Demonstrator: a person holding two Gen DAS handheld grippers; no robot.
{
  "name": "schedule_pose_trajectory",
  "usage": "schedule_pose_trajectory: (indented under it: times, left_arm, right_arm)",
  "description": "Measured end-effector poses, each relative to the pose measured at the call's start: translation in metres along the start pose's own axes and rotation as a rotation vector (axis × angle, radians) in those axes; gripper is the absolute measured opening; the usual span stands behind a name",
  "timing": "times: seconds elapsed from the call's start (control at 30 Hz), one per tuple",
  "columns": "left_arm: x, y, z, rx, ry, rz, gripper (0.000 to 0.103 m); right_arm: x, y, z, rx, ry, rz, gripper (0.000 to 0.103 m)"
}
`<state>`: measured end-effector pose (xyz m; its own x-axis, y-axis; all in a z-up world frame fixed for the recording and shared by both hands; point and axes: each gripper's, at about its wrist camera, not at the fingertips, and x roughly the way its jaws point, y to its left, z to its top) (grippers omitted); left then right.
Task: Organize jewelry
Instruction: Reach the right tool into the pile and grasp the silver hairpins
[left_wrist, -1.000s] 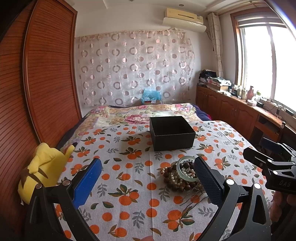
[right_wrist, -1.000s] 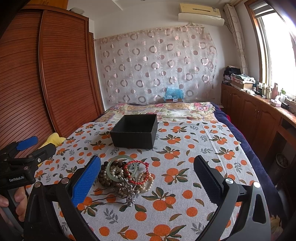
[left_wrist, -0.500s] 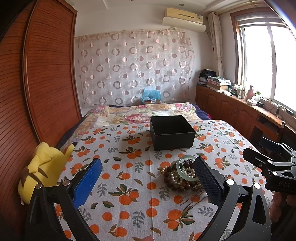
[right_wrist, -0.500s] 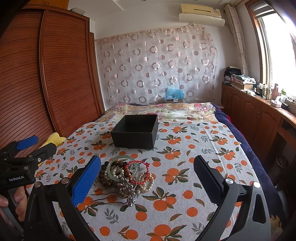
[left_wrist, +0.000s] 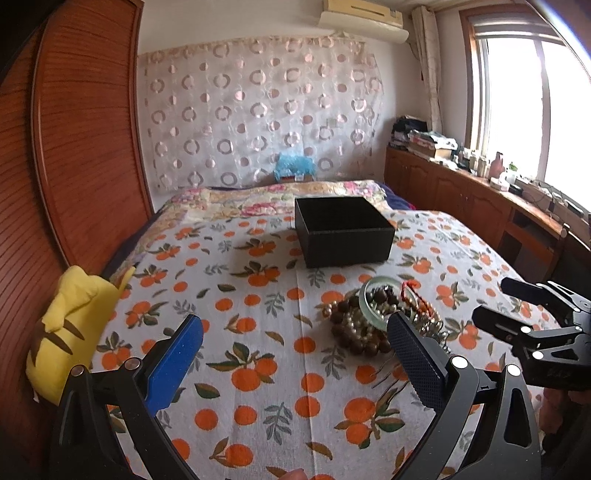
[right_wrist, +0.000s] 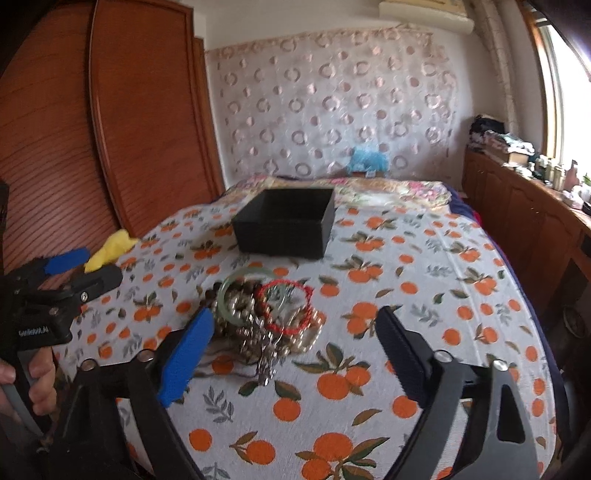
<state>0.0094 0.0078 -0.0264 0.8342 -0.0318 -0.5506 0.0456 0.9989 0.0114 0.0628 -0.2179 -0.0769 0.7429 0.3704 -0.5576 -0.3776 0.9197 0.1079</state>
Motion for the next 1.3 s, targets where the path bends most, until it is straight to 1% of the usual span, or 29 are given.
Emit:
schedule_pose_trajectory:
  times: [0.17, 0.3, 0.43, 0.5, 0.67, 0.9, 0.93, 0.97, 1.0, 1.23, 1.27, 1.3]
  left_arm:
    - [0.011, 0.0, -0.007, 0.009, 0.038, -0.013, 0.097]
    - [0.02, 0.0, -0.012, 0.019, 0.062, -0.022, 0.097]
    - [0.028, 0.0, -0.017, 0.021, 0.093, -0.041, 0.097]
    - [0.03, 0.0, -0.019, 0.024, 0.102, -0.047, 0.097]
    - [0.035, -0.001, -0.024, 0.025, 0.128, -0.06, 0.097]
    - [0.038, -0.003, -0.026, 0.029, 0.147, -0.066, 0.097]
    - [0.039, -0.003, -0.026, 0.029, 0.148, -0.066, 0.097]
    - [0.039, -0.003, -0.027, 0.027, 0.151, -0.067, 0.097]
    - [0.04, -0.003, -0.027, 0.027, 0.153, -0.067, 0.097]
    - [0.043, -0.003, -0.028, 0.026, 0.159, -0.066, 0.097]
    - [0.044, -0.003, -0.029, 0.026, 0.16, -0.066, 0.097]
    - [0.044, -0.003, -0.029, 0.027, 0.162, -0.065, 0.097]
  right_arm:
    - [0.023, 0.006, -0.01, -0.049, 0.093, 0.054, 0.074]
    - [0.035, 0.01, -0.013, -0.071, 0.146, 0.094, 0.063]
    - [0.045, 0.01, -0.013, -0.06, 0.188, 0.147, 0.059]
    - [0.05, 0.011, -0.013, -0.063, 0.203, 0.156, 0.055]
    - [0.062, 0.012, -0.013, -0.075, 0.247, 0.18, 0.053]
    - [0.072, 0.01, -0.015, -0.081, 0.268, 0.195, 0.052]
    - [0.071, 0.01, -0.015, -0.083, 0.267, 0.198, 0.05]
    - [0.07, 0.011, -0.015, -0.087, 0.265, 0.204, 0.045]
    - [0.069, 0.011, -0.015, -0.09, 0.263, 0.206, 0.043]
    - [0.053, 0.004, -0.013, -0.064, 0.228, 0.216, 0.031]
    - [0.05, 0.003, -0.013, -0.067, 0.22, 0.204, 0.022]
    - [0.049, 0.002, -0.013, -0.068, 0.219, 0.202, 0.022]
